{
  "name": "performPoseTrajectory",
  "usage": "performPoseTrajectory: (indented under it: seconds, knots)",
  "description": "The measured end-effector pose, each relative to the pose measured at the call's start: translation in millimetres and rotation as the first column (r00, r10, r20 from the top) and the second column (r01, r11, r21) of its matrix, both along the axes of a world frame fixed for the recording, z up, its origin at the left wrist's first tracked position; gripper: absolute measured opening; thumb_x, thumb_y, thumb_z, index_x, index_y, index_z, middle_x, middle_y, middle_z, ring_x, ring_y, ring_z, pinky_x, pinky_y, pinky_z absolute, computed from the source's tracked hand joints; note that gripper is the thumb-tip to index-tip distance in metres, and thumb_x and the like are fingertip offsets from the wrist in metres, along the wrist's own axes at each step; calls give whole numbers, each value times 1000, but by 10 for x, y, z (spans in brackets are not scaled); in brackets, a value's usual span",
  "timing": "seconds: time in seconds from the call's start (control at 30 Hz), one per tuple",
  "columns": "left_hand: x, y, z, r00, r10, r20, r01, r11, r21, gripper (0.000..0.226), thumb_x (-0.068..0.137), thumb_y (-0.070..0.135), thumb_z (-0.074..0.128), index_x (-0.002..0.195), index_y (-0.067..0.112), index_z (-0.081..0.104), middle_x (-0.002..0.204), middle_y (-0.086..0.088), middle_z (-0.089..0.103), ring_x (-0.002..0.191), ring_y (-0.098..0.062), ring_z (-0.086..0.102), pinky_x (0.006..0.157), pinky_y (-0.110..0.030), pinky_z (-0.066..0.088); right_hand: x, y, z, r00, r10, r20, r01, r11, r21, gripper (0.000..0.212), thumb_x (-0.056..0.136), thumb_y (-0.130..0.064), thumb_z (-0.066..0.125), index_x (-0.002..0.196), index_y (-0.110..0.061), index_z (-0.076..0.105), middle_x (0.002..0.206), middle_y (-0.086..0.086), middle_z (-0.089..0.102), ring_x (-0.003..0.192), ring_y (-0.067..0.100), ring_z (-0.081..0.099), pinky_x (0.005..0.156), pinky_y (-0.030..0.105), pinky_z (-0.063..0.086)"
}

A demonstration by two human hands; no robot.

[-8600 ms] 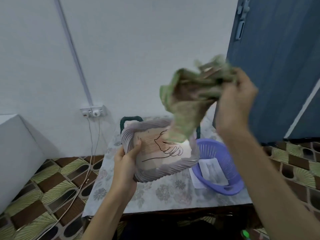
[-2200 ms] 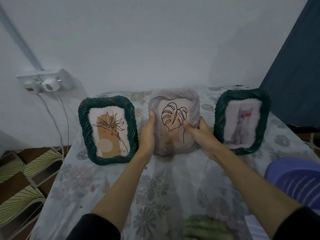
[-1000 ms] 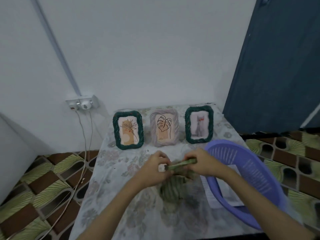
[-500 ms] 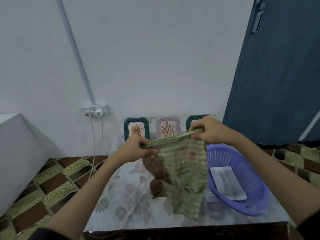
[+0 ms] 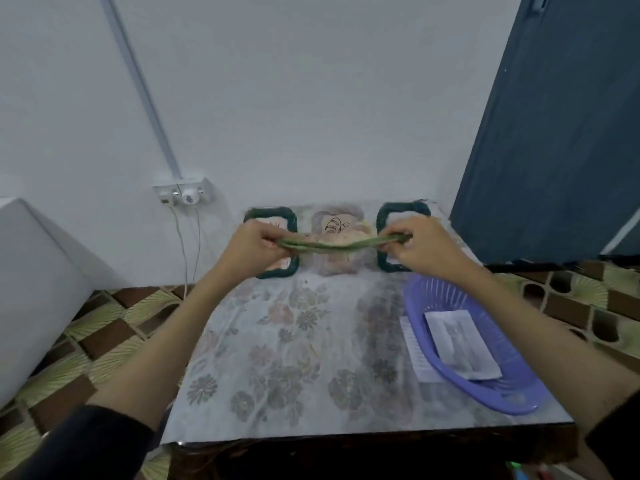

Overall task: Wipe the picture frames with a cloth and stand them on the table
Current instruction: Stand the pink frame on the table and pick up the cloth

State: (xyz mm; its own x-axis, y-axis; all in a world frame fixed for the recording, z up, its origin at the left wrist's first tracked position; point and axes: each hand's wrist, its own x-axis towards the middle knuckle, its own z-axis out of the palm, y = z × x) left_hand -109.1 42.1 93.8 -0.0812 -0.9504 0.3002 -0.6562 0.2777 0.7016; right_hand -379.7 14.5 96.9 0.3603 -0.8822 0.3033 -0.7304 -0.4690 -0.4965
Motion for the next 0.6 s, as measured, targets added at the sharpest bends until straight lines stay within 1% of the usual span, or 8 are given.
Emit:
performPoseTrajectory:
  seconds: [0.1, 0.17, 0.23, 0.3, 0.33, 0.43, 0.53, 0.6]
  knots:
    - [31, 320, -794, 975, -54, 214, 43, 998, 56, 25, 80, 7, 70, 101, 21, 75, 89, 8, 73, 74, 5, 63, 69, -7, 46, 32, 327, -754, 960, 92, -263, -109, 993, -52, 19, 76, -4, 59, 81, -12, 75, 76, 4, 71, 72, 26, 62, 64, 33, 49]
    - [33, 603, -1400, 921, -99, 377, 63, 992, 108, 30, 83, 2, 62, 105, 19, 73, 104, 2, 72, 92, -14, 67, 79, -23, 53, 50, 581, -1332, 864, 170, -474, -215, 976, -41, 20, 63, -9, 53, 67, -20, 70, 67, -3, 66, 68, 23, 62, 60, 31, 46]
    - [-2, 896, -1931, 854, -188, 486, 142, 981, 129, 36, 77, 1, 54, 98, 21, 76, 103, 4, 73, 92, -18, 68, 71, -26, 56, 8, 790, -1847, 766, 236, -598, -290, 957, 7, 22, 62, -14, 46, 65, -22, 66, 65, -6, 63, 67, 21, 62, 65, 32, 38]
    - [-19, 1111, -2297, 798, -250, 548, 187, 968, 169, 32, 70, 11, 54, 88, 23, 77, 97, 7, 73, 88, -15, 68, 62, -24, 57, -45, 981, -2129, 725, 275, -631, -312, 948, 56, 25, 61, -13, 48, 69, -23, 69, 69, -6, 67, 68, 19, 65, 71, 31, 37]
    - [-26, 1188, -2386, 791, -227, 568, 176, 974, 144, 30, 69, 14, 58, 91, 23, 76, 99, 6, 73, 93, -14, 66, 64, -25, 58, -71, 1056, -2190, 719, 281, -636, -289, 953, 94, 24, 58, -11, 58, 73, -24, 73, 76, -6, 70, 72, 19, 67, 74, 30, 42]
    - [-16, 1291, -2476, 804, -210, 556, 135, 976, 174, 33, 72, 17, 62, 102, 21, 74, 109, 5, 70, 108, -11, 48, 72, -32, 58, -116, 1150, -2324, 795, 240, -557, -183, 970, 158, 51, 38, -7, 82, 86, -24, 75, 91, -6, 72, 83, 20, 69, 70, 26, 53]
    - [-51, 1299, -2358, 835, -242, 493, 108, 952, 286, 42, 81, 19, 52, 122, 24, 63, 131, 5, 58, 124, -17, 44, 92, -42, 50, -129, 1155, -2290, 820, 252, -514, -159, 963, 220, 44, 61, -15, 70, 105, -23, 70, 111, -3, 68, 105, 26, 62, 87, 36, 49]
    - [-94, 1249, -2218, 908, -210, 363, 94, 945, 313, 48, 85, 24, 49, 133, 29, 51, 144, 6, 43, 133, -19, 37, 106, -38, 39, -94, 1105, -2194, 861, 256, -440, -147, 953, 267, 47, 76, -24, 53, 122, -20, 60, 126, -1, 59, 122, 25, 47, 101, 38, 36]
